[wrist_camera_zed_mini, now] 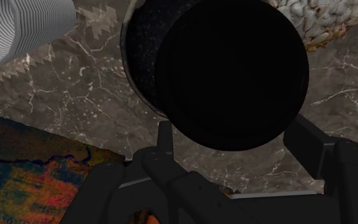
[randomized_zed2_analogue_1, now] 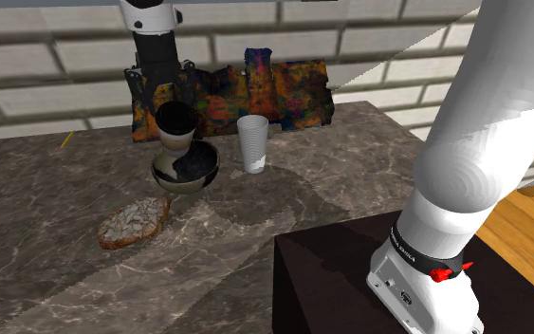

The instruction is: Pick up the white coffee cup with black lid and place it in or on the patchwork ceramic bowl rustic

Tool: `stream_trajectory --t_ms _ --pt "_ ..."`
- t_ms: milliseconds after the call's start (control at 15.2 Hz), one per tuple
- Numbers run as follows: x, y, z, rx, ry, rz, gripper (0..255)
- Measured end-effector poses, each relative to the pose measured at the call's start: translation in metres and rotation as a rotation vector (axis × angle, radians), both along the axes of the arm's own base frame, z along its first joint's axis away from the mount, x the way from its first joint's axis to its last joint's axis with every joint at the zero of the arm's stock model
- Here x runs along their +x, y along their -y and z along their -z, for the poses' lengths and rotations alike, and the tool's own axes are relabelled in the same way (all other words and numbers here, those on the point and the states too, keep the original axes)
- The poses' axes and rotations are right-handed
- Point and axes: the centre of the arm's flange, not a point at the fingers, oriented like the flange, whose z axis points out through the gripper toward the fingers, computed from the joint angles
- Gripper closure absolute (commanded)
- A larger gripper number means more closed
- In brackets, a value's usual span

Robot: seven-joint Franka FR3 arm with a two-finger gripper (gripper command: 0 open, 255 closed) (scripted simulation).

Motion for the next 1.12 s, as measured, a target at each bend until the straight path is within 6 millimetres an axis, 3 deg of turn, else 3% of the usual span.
stream_trajectory --t_ms 198,264,660,924,1122 --pt "0.000 0.000 0.000 0.000 0.000 0.000 255" --pt "0.000 0.000 0.000 0.000 0.000 0.000 0" --pt "0.000 0.000 0.000 0.001 0.001 0.000 0" --pt "-0.001 0.001 -0.040 0.002 0.002 0.000 0" --pt "-0.001 0.001 -0.049 0.001 0.001 0.000 0"
